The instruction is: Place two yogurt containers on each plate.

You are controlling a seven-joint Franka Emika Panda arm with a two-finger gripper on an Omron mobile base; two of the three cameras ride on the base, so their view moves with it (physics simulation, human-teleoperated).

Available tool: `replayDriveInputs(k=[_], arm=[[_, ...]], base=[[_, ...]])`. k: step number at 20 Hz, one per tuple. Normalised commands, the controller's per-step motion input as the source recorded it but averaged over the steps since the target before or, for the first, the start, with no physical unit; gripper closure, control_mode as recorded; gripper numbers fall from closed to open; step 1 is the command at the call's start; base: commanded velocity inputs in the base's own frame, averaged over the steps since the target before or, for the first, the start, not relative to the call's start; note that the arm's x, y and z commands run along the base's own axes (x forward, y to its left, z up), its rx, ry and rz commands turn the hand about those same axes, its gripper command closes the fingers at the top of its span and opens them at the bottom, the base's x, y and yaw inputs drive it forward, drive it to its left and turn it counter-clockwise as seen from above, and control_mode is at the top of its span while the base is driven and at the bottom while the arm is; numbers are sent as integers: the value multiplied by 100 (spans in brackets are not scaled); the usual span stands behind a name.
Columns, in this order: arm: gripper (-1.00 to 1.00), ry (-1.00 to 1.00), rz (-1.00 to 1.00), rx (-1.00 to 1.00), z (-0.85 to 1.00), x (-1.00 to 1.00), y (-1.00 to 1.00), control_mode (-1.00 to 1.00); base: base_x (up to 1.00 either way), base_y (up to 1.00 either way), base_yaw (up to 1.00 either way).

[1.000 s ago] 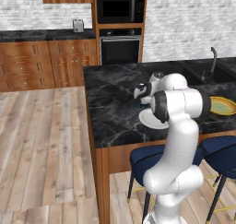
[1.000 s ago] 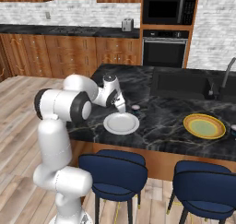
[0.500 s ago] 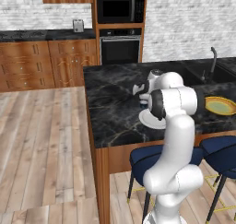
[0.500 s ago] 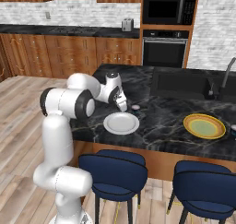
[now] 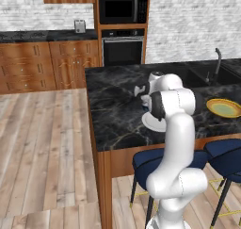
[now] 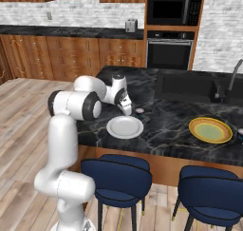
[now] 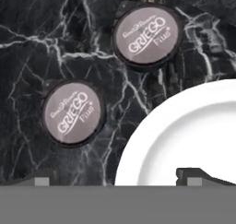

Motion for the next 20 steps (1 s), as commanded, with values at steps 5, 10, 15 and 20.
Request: replayDriveInputs(k=[5, 10, 15, 20], arm=[[-100, 3, 0, 0, -11, 22, 0, -100], [-100, 0, 0, 0, -17, 21, 0, -100], [-100, 1, 0, 0, -23, 32, 0, -100], [-100, 2, 0, 0, -18, 28, 0, -100]], base=[[0, 0, 0], [0, 0, 0], [0, 0, 0], [0, 0, 0]])
